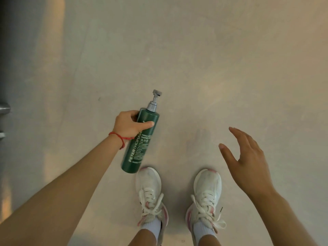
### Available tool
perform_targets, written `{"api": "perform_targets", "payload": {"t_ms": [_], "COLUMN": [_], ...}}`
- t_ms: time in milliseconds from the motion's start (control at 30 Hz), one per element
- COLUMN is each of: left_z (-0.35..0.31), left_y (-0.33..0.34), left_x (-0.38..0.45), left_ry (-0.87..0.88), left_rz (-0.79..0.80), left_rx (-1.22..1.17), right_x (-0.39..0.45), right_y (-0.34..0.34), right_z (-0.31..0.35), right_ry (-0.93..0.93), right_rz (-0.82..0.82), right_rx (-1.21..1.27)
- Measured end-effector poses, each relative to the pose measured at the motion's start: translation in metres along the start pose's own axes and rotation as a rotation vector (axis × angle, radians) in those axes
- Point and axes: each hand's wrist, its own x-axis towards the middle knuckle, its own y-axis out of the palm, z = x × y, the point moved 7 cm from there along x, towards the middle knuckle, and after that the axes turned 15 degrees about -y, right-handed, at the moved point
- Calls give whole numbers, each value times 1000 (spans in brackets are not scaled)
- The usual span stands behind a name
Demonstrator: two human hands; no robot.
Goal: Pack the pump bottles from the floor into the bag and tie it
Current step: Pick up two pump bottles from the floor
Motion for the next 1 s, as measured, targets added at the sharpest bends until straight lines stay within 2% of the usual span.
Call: {"api": "perform_targets", "payload": {"t_ms": [67, 200, 400, 567, 767, 1000], "left_z": [-14, -58, -155, -259, -355, -430], "left_y": [-3, -22, -55, -91, -127, -136], "left_x": [-36, -117, -227, -294, -321, -286], "left_ry": [-27, -46, -31, 47, 103, 67], "left_rz": [81, 109, 156, 149, 115, 128], "left_rx": [-177, -355, -532, -583, -619, -673], "right_x": [-8, -26, -42, -41, -16, 53], "right_y": [-21, -81, -206, -321, -419, -464], "right_z": [14, 50, 108, 145, 170, 183], "right_ry": [13, 21, -23, -80, -113, -97], "right_rz": [-10, -37, -106, -198, -288, -285], "right_rx": [23, 57, 85, 53, 16, 16]}}
